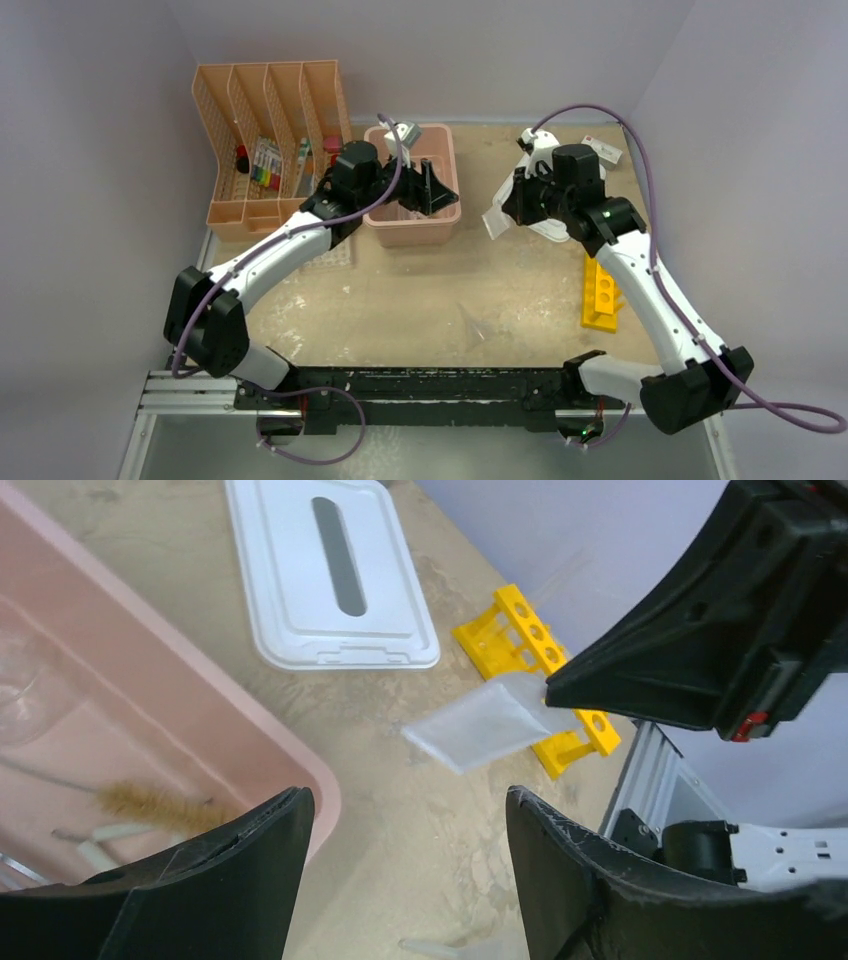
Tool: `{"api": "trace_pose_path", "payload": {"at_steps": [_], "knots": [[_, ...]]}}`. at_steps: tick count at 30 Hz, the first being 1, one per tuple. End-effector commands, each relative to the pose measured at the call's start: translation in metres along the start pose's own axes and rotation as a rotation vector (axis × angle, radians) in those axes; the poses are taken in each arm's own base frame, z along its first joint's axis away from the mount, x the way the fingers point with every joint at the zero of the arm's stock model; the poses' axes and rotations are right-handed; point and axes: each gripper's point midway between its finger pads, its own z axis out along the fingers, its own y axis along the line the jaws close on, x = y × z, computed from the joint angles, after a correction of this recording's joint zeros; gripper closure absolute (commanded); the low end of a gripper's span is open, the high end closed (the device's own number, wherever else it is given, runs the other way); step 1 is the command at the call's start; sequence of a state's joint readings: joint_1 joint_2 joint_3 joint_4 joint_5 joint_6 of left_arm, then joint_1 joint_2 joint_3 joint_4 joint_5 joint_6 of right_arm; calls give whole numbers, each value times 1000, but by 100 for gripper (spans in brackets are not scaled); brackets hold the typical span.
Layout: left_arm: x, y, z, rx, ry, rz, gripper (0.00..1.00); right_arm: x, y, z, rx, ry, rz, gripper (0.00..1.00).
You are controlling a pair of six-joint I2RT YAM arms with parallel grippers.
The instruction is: Organize the chemistry lab equipment
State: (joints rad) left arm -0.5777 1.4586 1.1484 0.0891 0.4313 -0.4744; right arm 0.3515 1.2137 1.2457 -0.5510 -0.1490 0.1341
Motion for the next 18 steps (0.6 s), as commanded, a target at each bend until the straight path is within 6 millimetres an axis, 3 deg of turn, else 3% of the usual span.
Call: {"api": "trace_pose_path", "payload": {"at_steps": [1,6,10,18], "knots": [[-24,-48,7,217,-6,117,31,-18,37,-26,-199,-83,-86,100],[-17,-63,1,307,-46,139,31,-26,58,-39,-318,-109,-108,100],[-2,-89,-13,500,-4,211,29,-23,79,-47,-445,-85,-131,100],[23,-74,-5,486,91,234,28,-26,94,-53,-543,-64,-147,100]]}}
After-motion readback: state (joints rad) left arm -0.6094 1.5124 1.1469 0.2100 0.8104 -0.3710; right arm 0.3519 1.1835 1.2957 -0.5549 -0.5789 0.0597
